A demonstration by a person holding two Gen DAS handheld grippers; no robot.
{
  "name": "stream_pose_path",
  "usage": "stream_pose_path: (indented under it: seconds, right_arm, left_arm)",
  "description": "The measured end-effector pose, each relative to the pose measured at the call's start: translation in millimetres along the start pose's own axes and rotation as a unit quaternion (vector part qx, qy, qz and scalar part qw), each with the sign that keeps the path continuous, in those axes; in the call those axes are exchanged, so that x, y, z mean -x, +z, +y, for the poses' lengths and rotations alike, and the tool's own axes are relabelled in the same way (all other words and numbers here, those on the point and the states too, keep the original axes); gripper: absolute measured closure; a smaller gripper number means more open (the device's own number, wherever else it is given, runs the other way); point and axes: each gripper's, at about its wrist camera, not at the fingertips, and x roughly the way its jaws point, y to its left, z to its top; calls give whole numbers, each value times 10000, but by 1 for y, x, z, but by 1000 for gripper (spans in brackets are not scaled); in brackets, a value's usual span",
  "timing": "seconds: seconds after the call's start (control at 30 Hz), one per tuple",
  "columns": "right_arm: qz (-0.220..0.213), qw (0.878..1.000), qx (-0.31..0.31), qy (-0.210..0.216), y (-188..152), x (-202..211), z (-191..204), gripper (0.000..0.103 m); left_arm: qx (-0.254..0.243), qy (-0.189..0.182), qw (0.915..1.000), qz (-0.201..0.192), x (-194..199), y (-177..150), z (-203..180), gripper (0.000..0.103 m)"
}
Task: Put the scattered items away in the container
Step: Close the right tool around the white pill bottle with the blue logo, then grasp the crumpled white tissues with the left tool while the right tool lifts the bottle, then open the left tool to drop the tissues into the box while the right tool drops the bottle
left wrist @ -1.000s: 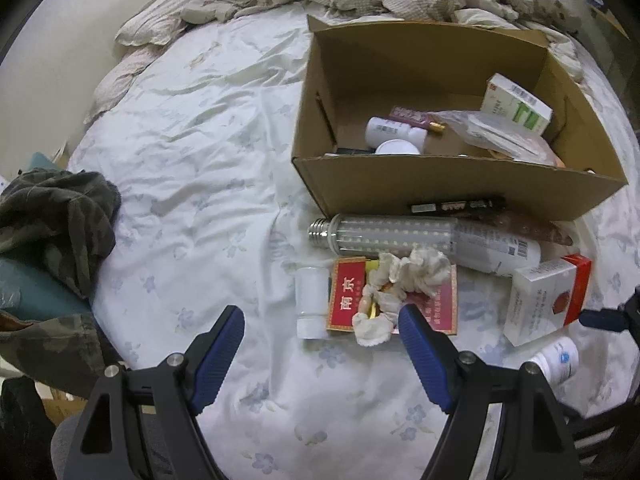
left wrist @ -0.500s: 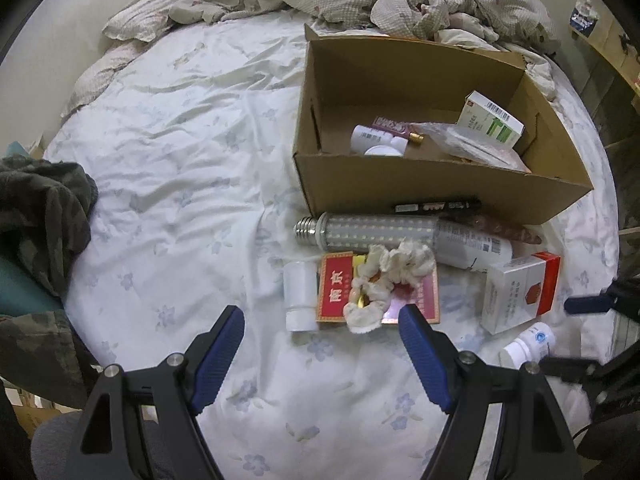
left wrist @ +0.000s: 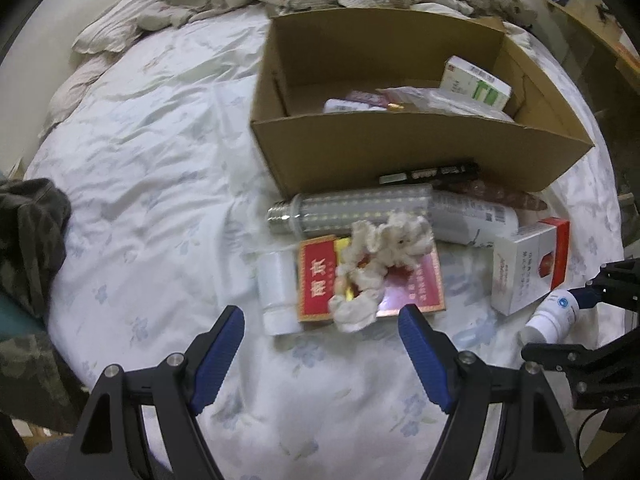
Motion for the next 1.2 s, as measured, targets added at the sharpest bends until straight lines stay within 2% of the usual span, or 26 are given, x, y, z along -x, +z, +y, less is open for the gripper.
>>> stream_pose_path:
  seconds: [0.17, 0.23, 0.3, 0.43, 0.47, 0.5, 0.67, 0.87, 1.07, 1.2]
  right_arm:
    - [-398, 9985, -35, 377, 3, 35, -4, 42]
    - [-633, 9969, -124, 451, 6, 52, -12, 42]
    - [-888, 9945, -261, 499, 9, 69, -22, 42]
    - [-1310, 9880, -566, 584, 22, 97, -43, 42]
    - [-1390, 9864, -634, 599, 23, 102, -47, 42]
    - [-1445, 9853, -681, 604, 24, 107, -48, 42]
    - [-1845, 9756, -964, 703, 36, 116, -52, 42]
    - [-2262, 9598, -1428, 854, 53, 140, -66, 42]
    - [-2360, 9529, -1616, 1004, 85, 136, -61, 42]
    - [-2200, 9559, -1676, 984, 107, 121, -60, 42]
  left_arm:
    - [-32, -73, 9999, -100, -3, 11, -6, 24]
    - [-26, -8, 10000, -78, -8, 15, -7, 31]
    - [-14, -37, 10000, 33, -15, 18, -8, 50]
    - [-54, -100, 9998, 150, -24, 17, -10, 67]
    - [-86, -144, 9997, 169, -24, 17, -11, 78]
    - [-103, -155, 9997, 159, -24, 17, -12, 84]
    - [-114, -295, 9995, -17, -4, 16, -9, 86]
    - [-45, -537, 9966, -615, 49, 28, 2, 86]
    - [141, -600, 9920, -1098, 73, 71, 13, 86]
    - [322, -548, 9917, -1118, 65, 104, 15, 86]
